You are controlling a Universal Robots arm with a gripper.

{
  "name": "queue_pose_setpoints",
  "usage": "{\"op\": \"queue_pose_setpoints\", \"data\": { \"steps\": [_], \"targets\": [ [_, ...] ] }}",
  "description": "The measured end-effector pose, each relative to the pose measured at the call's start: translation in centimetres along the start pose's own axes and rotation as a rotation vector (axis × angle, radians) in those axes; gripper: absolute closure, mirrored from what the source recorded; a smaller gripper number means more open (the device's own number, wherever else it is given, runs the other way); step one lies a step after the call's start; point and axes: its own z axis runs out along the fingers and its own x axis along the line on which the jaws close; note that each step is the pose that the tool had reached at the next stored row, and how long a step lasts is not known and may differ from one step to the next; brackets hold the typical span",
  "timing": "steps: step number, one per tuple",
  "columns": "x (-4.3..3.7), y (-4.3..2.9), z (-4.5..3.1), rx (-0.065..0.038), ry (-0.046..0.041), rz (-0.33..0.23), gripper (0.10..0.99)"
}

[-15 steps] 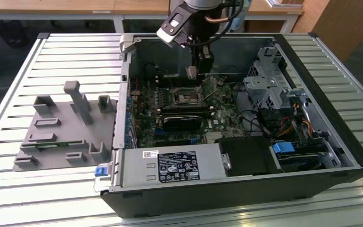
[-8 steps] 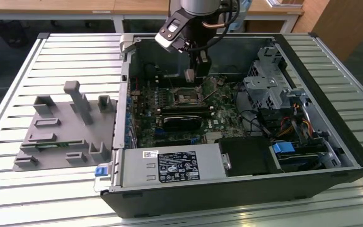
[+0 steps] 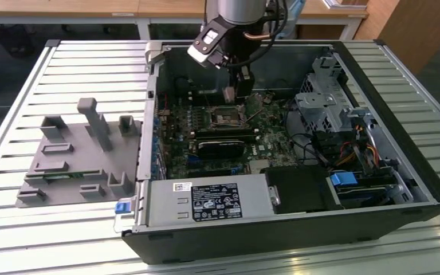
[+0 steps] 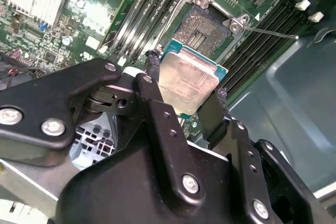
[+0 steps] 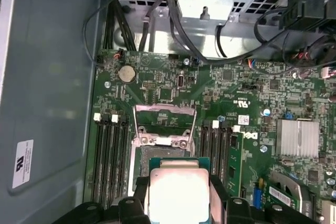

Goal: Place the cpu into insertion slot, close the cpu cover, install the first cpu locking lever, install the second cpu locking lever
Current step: 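Place the cpu into insertion slot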

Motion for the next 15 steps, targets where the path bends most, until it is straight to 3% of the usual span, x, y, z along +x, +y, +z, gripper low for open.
{"op": "queue_pose_setpoints", "data": {
  "steps": [6, 15],
  "targets": [
    [0.27, -0.59, 1.05, 0.0, -0.0001, 0.0, 0.549],
    [0.77, -0.87, 2.67, 0.0, -0.0021, 0.024, 0.549]
  ]
}}
